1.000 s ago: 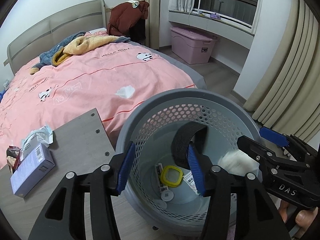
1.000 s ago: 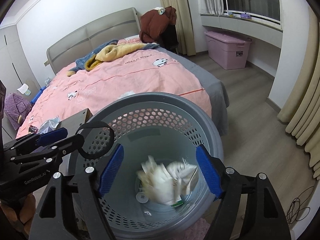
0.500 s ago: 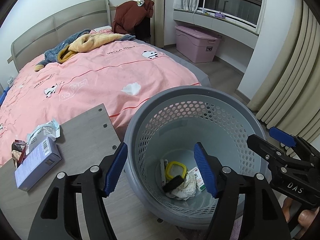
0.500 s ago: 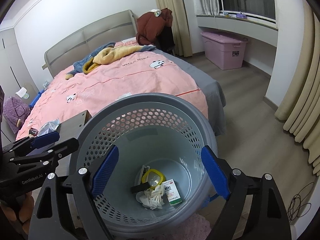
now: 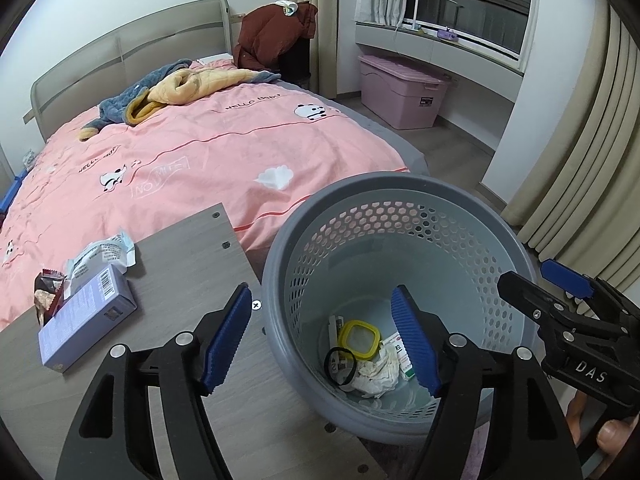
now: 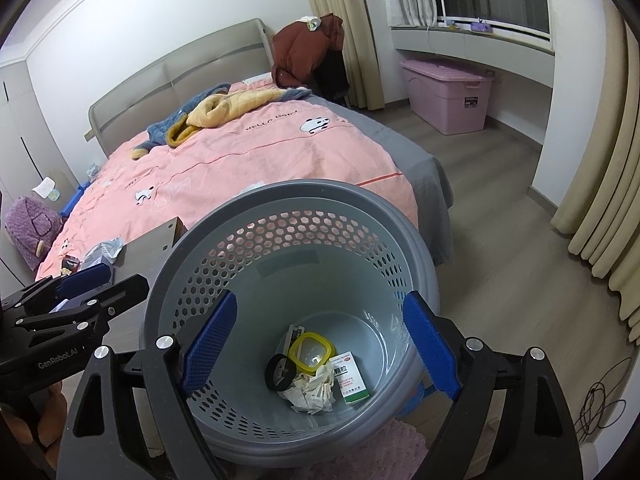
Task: Collect trash
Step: 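Move both grippers back over the table toward the lavender box, then grasp the lavender box with the right gripper and lift it, then grasp the red-white snack bag with the left gripper while the right gripper holds the box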
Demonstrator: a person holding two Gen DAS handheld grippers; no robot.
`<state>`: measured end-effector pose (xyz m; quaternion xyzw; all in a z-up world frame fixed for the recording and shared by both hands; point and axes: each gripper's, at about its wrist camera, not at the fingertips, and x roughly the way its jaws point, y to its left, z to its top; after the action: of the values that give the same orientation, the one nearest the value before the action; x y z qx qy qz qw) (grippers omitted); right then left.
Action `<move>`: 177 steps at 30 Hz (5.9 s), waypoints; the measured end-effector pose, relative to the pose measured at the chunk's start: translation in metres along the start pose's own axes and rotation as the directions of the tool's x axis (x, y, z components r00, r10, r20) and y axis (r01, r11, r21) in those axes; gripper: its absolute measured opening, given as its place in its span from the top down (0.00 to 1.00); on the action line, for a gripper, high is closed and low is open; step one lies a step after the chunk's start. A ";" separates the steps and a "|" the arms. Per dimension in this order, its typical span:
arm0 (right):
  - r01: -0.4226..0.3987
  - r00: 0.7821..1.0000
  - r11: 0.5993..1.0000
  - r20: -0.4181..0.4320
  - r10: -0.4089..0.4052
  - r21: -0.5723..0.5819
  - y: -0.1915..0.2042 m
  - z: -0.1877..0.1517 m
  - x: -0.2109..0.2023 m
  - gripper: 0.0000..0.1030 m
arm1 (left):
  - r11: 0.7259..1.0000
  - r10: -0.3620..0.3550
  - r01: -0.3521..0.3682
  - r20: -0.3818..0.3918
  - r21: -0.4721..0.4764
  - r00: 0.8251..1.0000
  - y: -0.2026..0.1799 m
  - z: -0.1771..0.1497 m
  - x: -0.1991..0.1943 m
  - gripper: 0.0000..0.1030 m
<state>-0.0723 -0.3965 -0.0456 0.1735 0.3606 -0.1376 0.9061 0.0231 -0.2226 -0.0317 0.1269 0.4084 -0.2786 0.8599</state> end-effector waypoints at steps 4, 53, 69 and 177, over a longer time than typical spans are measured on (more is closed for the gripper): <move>-0.005 1.000 1.000 0.001 0.005 -0.007 0.006 -0.001 -0.003 0.19 | 1.000 0.006 -0.006 0.006 -0.015 1.000 0.007 -0.004 -0.007 0.33; -0.564 0.825 0.690 -0.356 0.440 -0.453 0.299 0.023 0.117 0.09 | 0.733 0.478 -0.428 -0.047 -0.528 0.877 0.312 -0.110 -0.095 0.27; -0.654 0.756 0.552 -0.465 0.460 -0.517 0.336 0.022 0.143 0.08 | 0.698 0.502 -0.456 -0.076 -0.553 0.861 0.336 -0.114 -0.090 0.27; -0.487 0.859 0.820 -0.336 0.387 -0.301 0.260 -0.050 0.046 0.57 | 0.990 -0.063 0.065 -0.028 0.122 0.998 0.344 -0.045 0.001 0.27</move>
<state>0.0271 -0.1470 -0.0558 0.0922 0.4457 0.1709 0.8739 0.1960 0.0767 -0.0638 0.1699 0.4045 -0.3292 0.8362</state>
